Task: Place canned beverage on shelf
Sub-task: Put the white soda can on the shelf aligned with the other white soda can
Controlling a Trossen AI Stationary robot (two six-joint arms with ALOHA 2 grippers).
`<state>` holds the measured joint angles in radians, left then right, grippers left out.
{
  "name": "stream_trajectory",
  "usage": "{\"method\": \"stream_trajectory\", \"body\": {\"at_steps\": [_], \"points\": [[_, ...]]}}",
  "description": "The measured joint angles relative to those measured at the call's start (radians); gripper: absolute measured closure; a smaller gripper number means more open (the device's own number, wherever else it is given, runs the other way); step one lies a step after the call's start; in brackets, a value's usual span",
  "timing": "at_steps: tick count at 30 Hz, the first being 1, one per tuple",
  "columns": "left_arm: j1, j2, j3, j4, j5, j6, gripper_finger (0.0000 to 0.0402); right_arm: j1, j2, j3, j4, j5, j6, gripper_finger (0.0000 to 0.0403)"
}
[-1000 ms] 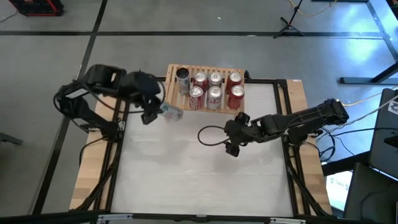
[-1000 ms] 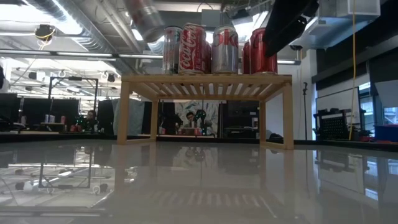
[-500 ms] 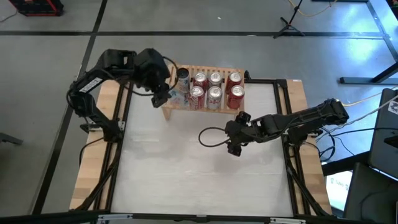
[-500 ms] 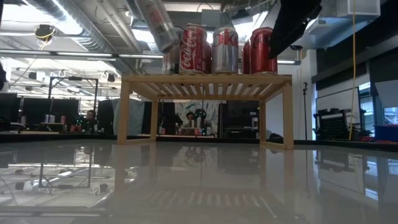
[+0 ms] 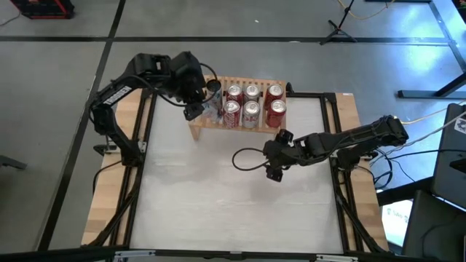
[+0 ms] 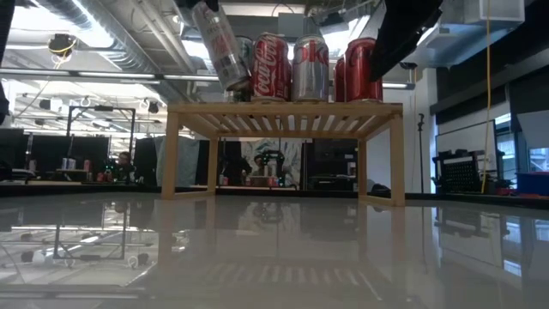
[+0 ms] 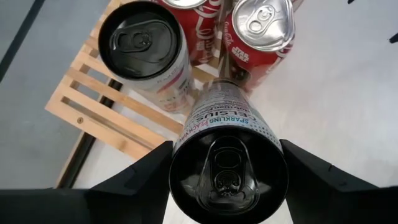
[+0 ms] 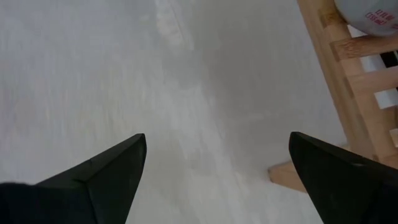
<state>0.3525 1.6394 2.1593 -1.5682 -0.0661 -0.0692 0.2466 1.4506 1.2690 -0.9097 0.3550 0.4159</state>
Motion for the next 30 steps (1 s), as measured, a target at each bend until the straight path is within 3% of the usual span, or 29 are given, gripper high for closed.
{"method": "stream_trajectory", "body": {"at_steps": [11,20,30], "points": [[0.006,-0.009,-0.002,-0.002,-0.001,0.024,0.0174,0.001,0.000,0.000,0.019,0.000,0.012,0.0020],[0.010,-0.186,-0.190,-0.008,-0.002,0.030,0.0174,0.002,0.000,0.000,0.019,-0.009,0.075,0.0020],[0.014,-0.134,-0.197,0.007,-0.022,0.054,0.0174,0.002,0.000,0.000,0.026,-0.008,0.077,0.0020]]}}
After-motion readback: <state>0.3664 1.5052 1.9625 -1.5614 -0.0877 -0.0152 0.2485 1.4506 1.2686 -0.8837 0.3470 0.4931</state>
